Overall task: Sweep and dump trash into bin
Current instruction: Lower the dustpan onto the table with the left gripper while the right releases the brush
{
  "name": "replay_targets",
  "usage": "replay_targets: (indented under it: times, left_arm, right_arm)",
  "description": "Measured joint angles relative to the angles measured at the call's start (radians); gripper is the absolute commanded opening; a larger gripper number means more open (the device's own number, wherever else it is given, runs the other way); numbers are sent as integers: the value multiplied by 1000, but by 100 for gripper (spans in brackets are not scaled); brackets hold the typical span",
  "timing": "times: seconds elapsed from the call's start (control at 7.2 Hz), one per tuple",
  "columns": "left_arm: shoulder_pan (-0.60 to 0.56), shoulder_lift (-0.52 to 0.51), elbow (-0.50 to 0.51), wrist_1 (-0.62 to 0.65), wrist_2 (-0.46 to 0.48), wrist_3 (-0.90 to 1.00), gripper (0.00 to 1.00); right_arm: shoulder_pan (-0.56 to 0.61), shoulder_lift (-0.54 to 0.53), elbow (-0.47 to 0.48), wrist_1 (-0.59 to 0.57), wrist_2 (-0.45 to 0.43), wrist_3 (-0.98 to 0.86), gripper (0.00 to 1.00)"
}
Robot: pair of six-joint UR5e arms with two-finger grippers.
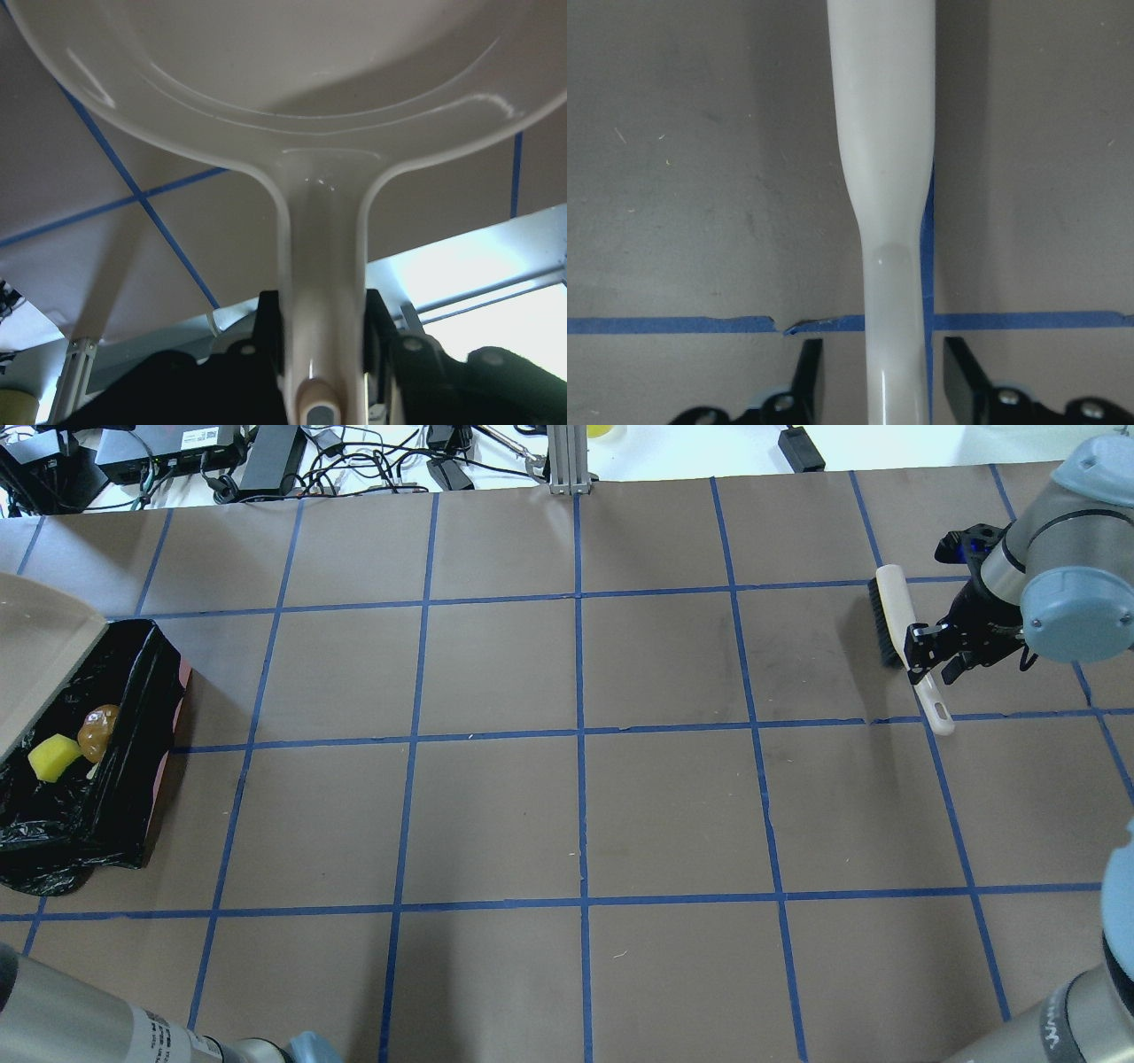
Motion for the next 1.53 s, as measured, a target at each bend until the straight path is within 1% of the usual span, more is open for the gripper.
replay_targets:
  times: [0.14, 0.42, 0.69, 0.97, 1.25, 1.39, 1.53]
  left_arm:
    - [-32, -3, -5, -36, -29, -71, 0]
    - [-141, -15, -28, -76, -53, -236, 0]
    - [-229, -30, -77, -80, -79, -384, 0]
    - [-321, -51, -130, -49, -88, -497, 0]
    - [-380, -76, -167, -34, -109, -595, 0]
    - [-402, -92, -187, -11, -133, -654, 0]
    - [-429, -112, -204, 41, -146, -694, 0]
  right_arm:
    - [0, -5, -3, 1, -4, 1, 100]
    - [0, -32, -22, 17, -8, 3, 100]
    - [0, -84, -53, 86, -4, 5, 100]
    - [0, -167, -88, 197, -3, 10, 100]
    - [2, -279, -98, 281, -10, 16, 100]
    - [7, -332, -99, 314, -11, 19, 100]
    - [14, -371, -99, 340, -11, 32, 100]
